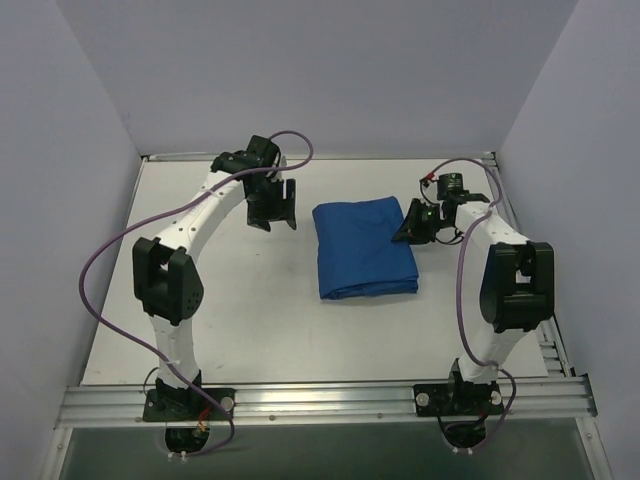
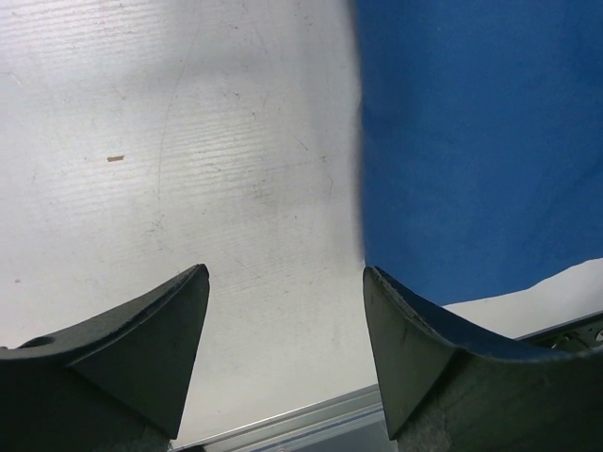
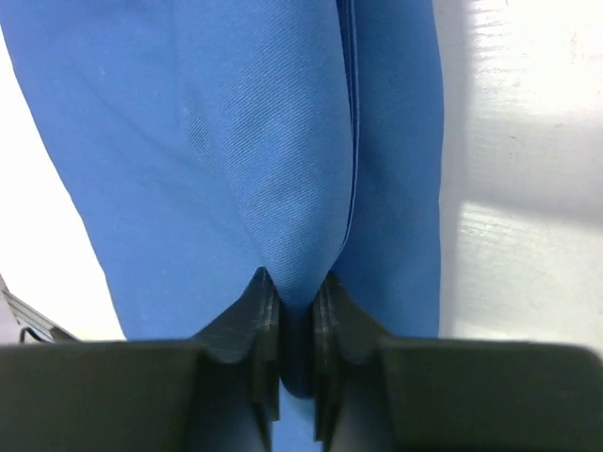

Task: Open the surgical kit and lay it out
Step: Open the surgical kit at the center of the board.

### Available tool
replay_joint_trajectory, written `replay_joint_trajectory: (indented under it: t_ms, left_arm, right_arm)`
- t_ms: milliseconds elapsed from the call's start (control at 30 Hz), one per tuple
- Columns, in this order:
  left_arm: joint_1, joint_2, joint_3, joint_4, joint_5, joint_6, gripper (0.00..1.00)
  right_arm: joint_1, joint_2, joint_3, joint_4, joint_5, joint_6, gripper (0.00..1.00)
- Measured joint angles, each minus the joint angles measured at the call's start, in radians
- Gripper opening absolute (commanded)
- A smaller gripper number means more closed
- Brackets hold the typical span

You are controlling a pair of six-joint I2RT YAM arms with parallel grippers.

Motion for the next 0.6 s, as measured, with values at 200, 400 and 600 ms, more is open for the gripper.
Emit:
replay_joint_trajectory:
  t_ms: [200,400,600]
  left_arm:
    - [0.002,-0.014,0.0,-0.005,-0.05,-0.001,0.72]
    - [0.021,-0.021,0.002,-0.057,-0.192,-0.034,0.67]
    - [0.085,-0.074,-0.002,-0.112,-0.345,-0.099,0.67]
  right_arm:
    - [0.069,0.0,0.185,-0.152,0.079,0.006,0.0]
    - [0.28,0.023,0.441,-0.175,0.102,0.048,0.0]
    - [0.48,0.179,0.531,-0.074,0.08,0.175,0.0]
